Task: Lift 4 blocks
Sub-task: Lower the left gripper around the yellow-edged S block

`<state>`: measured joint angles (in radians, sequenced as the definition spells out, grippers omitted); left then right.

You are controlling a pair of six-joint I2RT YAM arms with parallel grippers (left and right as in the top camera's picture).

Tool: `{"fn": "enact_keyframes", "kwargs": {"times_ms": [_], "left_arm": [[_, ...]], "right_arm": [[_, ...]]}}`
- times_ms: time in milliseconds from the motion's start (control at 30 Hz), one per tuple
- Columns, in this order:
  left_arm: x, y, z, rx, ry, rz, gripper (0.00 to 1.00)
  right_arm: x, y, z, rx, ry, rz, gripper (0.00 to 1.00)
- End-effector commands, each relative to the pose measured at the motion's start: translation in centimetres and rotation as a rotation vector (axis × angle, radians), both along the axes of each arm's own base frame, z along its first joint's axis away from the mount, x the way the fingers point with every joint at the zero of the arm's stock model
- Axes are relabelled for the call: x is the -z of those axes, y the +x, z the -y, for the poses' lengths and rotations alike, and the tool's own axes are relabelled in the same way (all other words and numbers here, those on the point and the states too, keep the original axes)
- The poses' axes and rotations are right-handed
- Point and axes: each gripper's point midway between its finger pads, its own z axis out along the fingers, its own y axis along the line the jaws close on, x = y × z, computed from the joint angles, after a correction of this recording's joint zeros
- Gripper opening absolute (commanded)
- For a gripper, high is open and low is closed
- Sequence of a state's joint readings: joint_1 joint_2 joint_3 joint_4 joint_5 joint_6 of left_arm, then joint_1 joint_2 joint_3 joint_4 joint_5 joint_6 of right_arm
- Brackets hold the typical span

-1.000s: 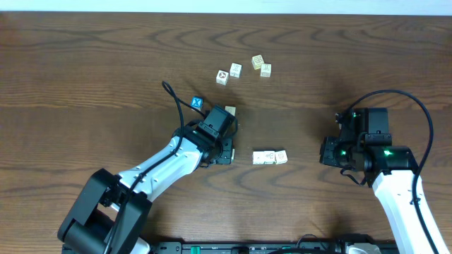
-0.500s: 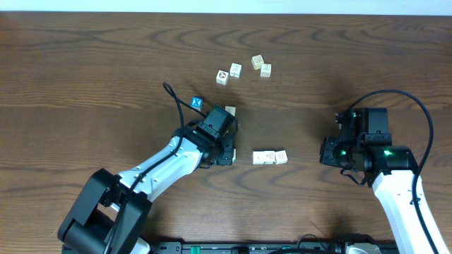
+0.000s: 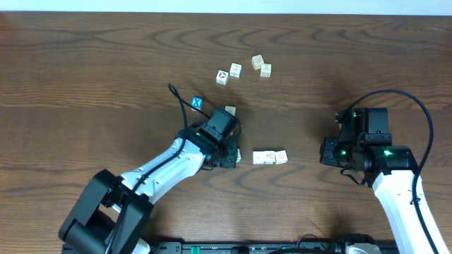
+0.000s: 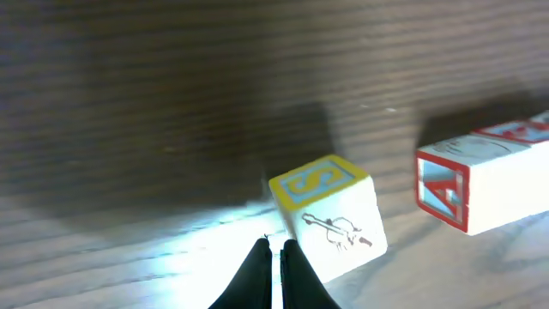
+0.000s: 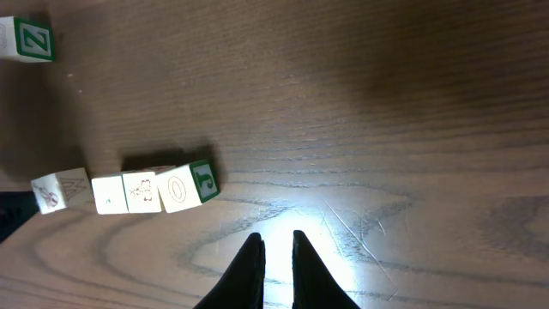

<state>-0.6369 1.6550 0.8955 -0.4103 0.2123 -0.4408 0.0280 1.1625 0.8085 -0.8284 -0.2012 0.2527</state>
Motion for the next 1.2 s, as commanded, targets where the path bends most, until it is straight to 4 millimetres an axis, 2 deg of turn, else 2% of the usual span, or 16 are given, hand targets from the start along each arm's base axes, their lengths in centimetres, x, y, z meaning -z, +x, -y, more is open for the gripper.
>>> {"fn": "enact_keyframes", "kwargs": {"times_ms": [0,200,600,933,1167], "left_arm": [[0.3,-1.1,1.1,0.066,-0.008,-0.002,0.07],[0.2,-1.2,1.7,0.086,-0.006,0.017,0.07],[0.6,0.3,-1.0,-0.001,0.134,0.088,0.08],[0.2,1.3,-0.1,-0.051,0.086,0.115,0.08],[0.1,1.1,0.4,-0.058,0.055,0.098,0.08]], "right_arm": [[0.2,-0.1,0.4,0.012,-0.009,-0.001,0.10],[0.2,-0.1,0.4,0.012,-0.009,-0.001,0.10],[0.2,-0.1,0.4,0.013,-0.013,-0.001,0.10],[0.2,-0.1,0.4,0.013,-0.013,-0.001,0.10],[0.2,-0.1,0.4,0.013,-0.013,-0.001,0.10]]}}
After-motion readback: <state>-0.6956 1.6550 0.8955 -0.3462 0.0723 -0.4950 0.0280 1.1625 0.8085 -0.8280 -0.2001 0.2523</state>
